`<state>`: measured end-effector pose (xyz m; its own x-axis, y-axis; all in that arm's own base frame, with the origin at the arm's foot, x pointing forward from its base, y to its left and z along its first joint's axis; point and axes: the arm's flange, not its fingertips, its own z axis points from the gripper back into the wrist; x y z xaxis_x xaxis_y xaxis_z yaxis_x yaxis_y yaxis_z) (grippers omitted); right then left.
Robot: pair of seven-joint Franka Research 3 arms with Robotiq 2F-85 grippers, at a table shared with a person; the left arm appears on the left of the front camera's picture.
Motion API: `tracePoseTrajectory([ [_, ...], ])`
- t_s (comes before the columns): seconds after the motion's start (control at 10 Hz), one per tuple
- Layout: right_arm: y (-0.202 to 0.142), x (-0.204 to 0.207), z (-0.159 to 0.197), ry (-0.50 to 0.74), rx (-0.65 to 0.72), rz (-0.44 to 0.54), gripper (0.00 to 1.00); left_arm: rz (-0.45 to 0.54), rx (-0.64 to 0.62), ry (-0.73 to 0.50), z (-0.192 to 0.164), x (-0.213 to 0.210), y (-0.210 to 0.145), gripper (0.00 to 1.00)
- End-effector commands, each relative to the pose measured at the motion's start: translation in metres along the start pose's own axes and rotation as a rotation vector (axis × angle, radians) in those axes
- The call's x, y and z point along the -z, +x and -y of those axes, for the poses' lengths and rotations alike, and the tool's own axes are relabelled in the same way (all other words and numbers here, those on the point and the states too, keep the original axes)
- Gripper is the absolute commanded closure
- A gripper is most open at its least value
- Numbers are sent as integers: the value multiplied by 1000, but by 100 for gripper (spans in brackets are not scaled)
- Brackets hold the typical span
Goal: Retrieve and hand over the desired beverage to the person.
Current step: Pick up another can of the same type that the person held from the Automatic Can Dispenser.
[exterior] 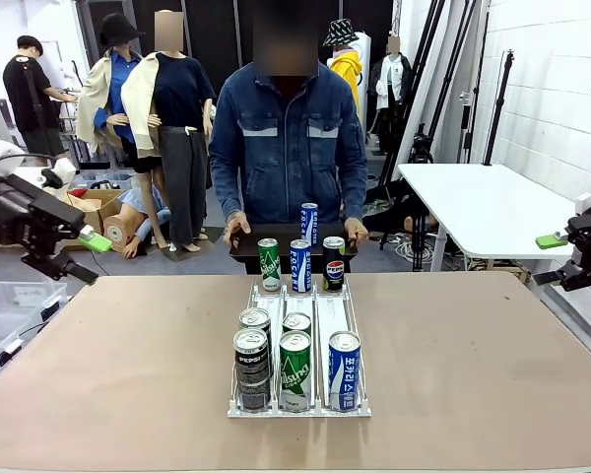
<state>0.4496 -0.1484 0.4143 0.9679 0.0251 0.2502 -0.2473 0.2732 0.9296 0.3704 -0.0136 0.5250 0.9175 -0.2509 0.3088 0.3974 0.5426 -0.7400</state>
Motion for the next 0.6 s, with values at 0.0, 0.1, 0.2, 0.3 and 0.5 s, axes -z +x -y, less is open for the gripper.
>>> tracePoseTrajectory([
  [0.0, 0, 0, 0, -6, 6, 5, 0, -30, 4, 33, 14, 18, 1, 0],
  [0.1, 0, 0, 0, -6, 6, 5, 0, -43, 14, 43, 23, 31, 5, 0],
  [0.2, 0, 0, 0, -6, 6, 5, 0, -57, 20, 51, 32, 46, 10, 0],
  [0.3, 0, 0, 0, -6, 6, 5, 0, -70, 29, 71, 41, 62, 13, 0],
  [0.5, 0, 0, 0, -6, 6, 5, 0, -89, 68, 110, 64, 84, 17, 0],
])
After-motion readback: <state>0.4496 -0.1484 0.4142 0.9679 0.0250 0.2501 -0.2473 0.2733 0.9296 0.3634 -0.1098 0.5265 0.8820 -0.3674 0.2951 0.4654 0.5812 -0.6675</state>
